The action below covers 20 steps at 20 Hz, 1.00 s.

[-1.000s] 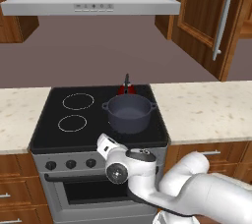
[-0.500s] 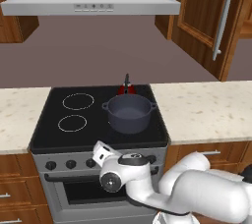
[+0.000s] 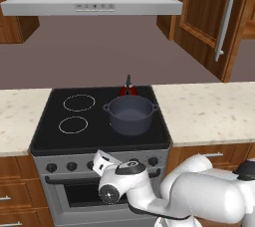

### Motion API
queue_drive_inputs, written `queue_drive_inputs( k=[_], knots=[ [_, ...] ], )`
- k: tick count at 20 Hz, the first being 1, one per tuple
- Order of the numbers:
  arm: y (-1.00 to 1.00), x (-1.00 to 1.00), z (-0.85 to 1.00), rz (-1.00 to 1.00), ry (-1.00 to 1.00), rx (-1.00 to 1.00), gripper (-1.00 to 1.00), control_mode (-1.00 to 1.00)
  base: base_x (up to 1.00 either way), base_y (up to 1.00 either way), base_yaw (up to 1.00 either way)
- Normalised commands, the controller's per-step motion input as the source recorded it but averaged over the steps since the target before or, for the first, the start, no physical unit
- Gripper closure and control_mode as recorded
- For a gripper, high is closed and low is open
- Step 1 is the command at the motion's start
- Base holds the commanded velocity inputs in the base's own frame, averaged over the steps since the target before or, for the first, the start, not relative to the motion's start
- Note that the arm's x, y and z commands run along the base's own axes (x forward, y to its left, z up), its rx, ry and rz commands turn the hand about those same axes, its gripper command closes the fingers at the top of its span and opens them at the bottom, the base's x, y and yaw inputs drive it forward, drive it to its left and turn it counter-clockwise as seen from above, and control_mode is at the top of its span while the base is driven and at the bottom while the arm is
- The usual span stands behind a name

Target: Pick the kettle from the cabinet and place it on a stove burner. Then pick the pot from the counter and place it on another stove burner. Finally, turn both burners on.

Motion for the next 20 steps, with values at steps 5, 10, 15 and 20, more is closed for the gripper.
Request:
queue_drive_inputs(
  k=[5,10,15,20],
  knots=[
    [-0.01,-0.13,-0.09,0.0,-0.08,-0.02,-1.0,-1.0,0.0,0.0,0.0],
    [0.0,-0.04,-0.02,0.0,-0.05,-0.04,-1.0,-1.0,0.0,0.0,0.0],
    [-0.12,-0.02,0.0,0.0,-0.04,-0.04,-1.0,-1.0,0.0,0.0,0.0],
    [-0.02,-0.02,0.0,0.0,0.0,-0.07,-1.0,-1.0,0.0,0.0,0.0]
  ],
)
